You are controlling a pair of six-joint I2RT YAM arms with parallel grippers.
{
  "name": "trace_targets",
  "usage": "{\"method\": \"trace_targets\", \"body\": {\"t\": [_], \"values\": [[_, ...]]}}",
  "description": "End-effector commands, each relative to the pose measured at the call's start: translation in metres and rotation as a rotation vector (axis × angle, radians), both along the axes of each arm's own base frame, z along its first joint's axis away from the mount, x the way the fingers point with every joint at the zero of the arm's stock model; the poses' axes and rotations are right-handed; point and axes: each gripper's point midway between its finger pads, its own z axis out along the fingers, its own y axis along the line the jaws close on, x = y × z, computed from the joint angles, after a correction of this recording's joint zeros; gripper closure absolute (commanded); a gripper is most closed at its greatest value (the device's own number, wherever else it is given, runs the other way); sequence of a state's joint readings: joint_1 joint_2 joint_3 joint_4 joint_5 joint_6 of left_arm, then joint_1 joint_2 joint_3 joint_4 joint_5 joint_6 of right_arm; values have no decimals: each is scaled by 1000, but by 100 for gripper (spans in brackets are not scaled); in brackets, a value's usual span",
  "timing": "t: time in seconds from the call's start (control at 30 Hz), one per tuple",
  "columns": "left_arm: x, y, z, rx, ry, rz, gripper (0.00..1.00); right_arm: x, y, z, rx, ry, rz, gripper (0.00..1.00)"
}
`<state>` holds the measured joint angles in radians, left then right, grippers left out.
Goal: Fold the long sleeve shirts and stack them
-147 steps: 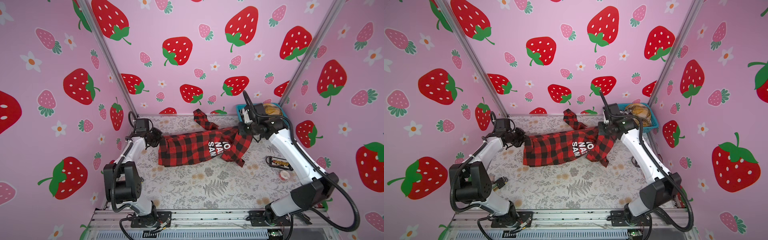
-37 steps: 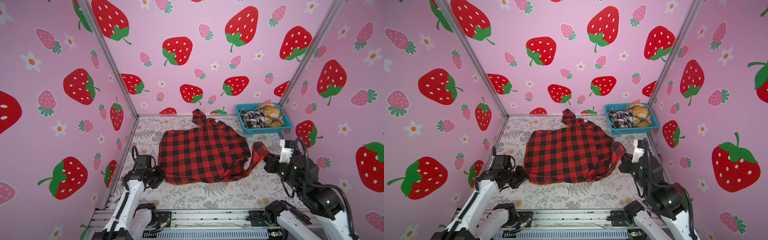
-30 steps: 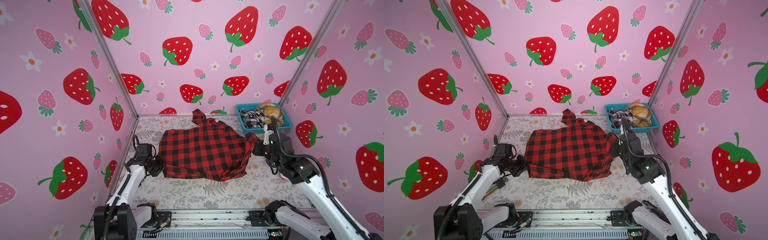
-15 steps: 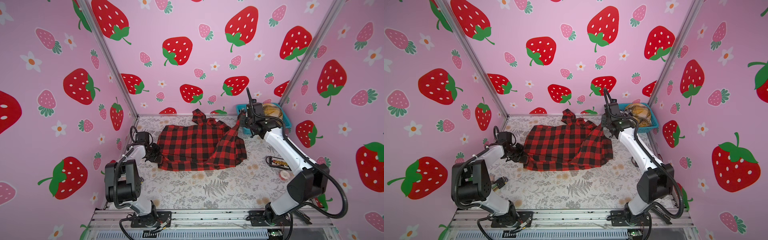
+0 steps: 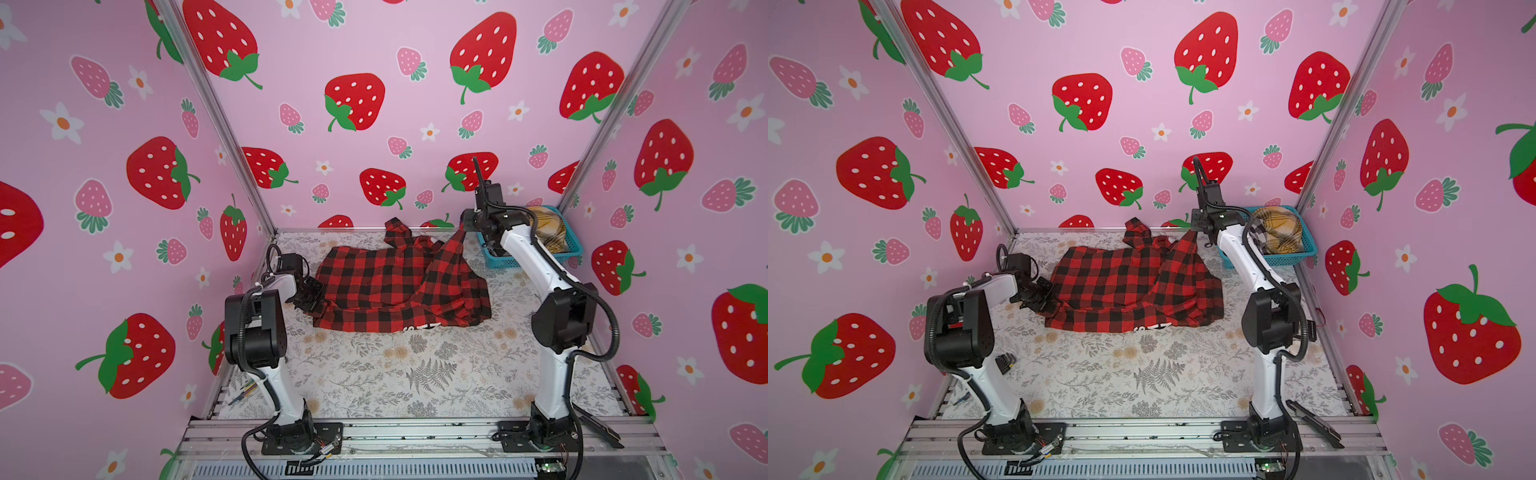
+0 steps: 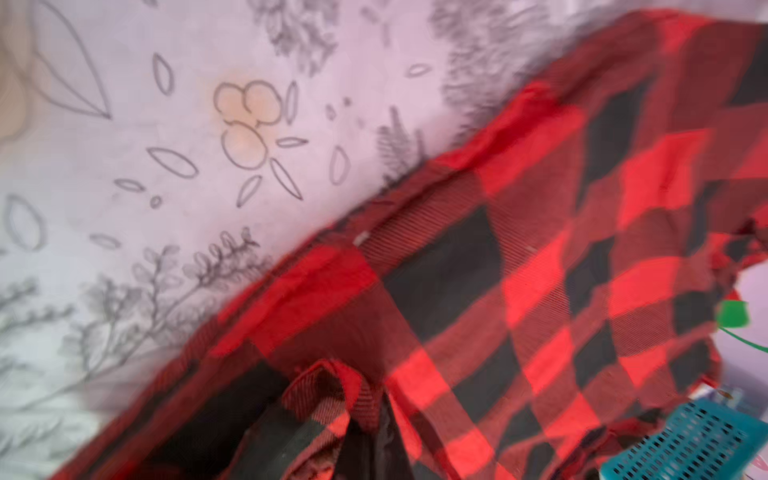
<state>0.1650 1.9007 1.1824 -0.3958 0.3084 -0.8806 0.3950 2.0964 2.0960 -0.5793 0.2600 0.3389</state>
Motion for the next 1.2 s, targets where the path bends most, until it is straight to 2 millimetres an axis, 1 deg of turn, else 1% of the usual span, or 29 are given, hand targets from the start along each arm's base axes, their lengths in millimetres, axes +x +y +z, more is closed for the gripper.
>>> {"method": "trace_targets", "body": {"t": [0.0,0.03,0.07,0.13,0.17,0.23,0.27,0.33,0.4,0.5,0.53,0.57,0.6,0.63,0.67,0.7,0.73,0.77,0.83,0.9,0.93,0.97,1.03,1.1,1.17], "values": [[8,4,3,1,9,13,75,-2,6,2,-3,35,27,100],[9,4,7,-2,1,9,63,-5,13,5,6,31,47,100],[9,3,14,1,-13,4,56,-11,21,10,5,19,74,100],[6,6,32,33,-39,5,46,-23,35,19,-17,-16,108,100],[3,8,44,57,-56,2,43,-32,44,24,-29,-33,133,100],[-5,10,70,104,-100,-8,40,-49,57,30,-63,-56,151,100],[-10,8,84,124,-126,-22,39,-58,64,32,-76,-61,163,100],[-22,1,106,152,-173,-57,38,-80,79,31,-101,-57,183,100],[-37,-10,120,158,-206,-79,39,-105,95,25,-118,-39,190,98],[-61,-29,124,106,-250,-94,41,-151,123,0,-83,14,174,98],[-69,-36,121,82,-254,-98,41,-170,136,-14,-45,42,178,98],[-76,-42,117,57,-255,-104,41,-190,150,-33,0,80,185,96],[-82,-47,113,40,-249,-111,41,-209,166,-51,47,118,210,89],[-89,-53,107,22,-238,-123,41,-234,189,-72,100,177,253,78],[-96,-60,101,7,-228,-141,41,-257,206,-90,126,231,291,66],[-102,-65,95,-8,-218,-154,41,-278,220,-101,139,267,331,59],[-110,-71,88,-27,-201,-167,41,-300,233,-108,136,289,368,55],[-117,-77,83,-50,-192,-178,41,-319,239,-110,113,296,392,51],[-129,-85,78,-75,-184,-198,40,-343,236,-107,79,299,401,45],[-135,-89,81,-75,-192,-213,38,-352,217,-96,80,302,378,36],[-134,-92,86,-78,-207,-223,37,-352,204,-86,92,284,355,34],[-133,-96,90,-79,-217,-235,36,-349,194,-76,109,261,337,33],[-124,-113,104,-84,-247,-282,35,-337,168,-60,145,229,293,32],[-111,-136,114,-81,-257,-340,35,-317,143,-60,165,238,244,36],[-98,-162,118,-94,-250,-392,35,-298,124,-68,209,278,230,44]]}}
